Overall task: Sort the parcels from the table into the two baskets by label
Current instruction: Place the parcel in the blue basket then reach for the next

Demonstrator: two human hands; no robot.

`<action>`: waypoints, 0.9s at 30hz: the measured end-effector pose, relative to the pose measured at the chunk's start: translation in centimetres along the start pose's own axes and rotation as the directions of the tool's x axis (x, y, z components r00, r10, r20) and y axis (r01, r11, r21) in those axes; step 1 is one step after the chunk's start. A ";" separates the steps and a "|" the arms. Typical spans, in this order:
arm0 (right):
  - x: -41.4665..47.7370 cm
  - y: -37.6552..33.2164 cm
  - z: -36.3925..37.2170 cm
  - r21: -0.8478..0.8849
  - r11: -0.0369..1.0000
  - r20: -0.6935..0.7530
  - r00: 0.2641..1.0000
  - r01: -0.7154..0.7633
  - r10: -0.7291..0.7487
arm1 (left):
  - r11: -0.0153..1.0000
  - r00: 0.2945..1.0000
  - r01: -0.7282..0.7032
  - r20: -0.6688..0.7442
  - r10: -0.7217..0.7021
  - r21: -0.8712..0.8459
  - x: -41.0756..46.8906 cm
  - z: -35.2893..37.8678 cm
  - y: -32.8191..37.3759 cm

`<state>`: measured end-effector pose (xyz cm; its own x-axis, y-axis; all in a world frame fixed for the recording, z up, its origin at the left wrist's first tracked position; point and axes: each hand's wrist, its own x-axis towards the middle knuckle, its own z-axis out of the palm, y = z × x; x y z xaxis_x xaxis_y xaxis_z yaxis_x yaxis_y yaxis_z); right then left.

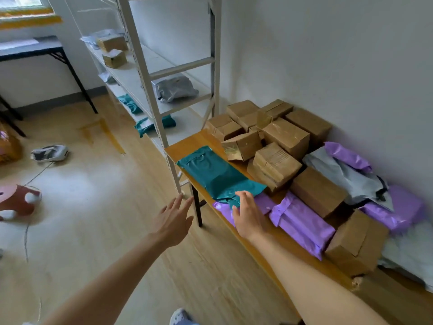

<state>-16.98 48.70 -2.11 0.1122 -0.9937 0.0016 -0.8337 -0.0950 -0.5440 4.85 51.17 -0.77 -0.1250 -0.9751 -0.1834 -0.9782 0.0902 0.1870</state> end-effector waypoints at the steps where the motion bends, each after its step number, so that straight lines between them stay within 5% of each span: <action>1: 0.7 -0.7 0.8 -0.008 1.000 0.002 1.000 -0.020 0.020 | 1.000 1.000 -0.018 0.016 0.018 -0.003 1.0 -0.1 -1.3; 9: 4.3 -3.0 5.9 -0.100 0.976 0.060 0.978 -0.195 0.201 | 0.991 0.982 -0.122 0.137 0.129 -0.055 7.6 0.5 -8.1; 27: 16.6 -0.7 11.6 -0.263 0.962 0.104 0.989 -0.073 0.103 | 0.945 0.963 -0.256 0.136 0.231 0.205 24.6 1.6 -9.7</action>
<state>-8.26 32.95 -11.48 0.0812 -0.9866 -0.1414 -0.9525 -0.0350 -0.3024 11.00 26.63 -8.63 -0.3693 -0.8908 -0.2649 -0.9262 0.3763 0.0257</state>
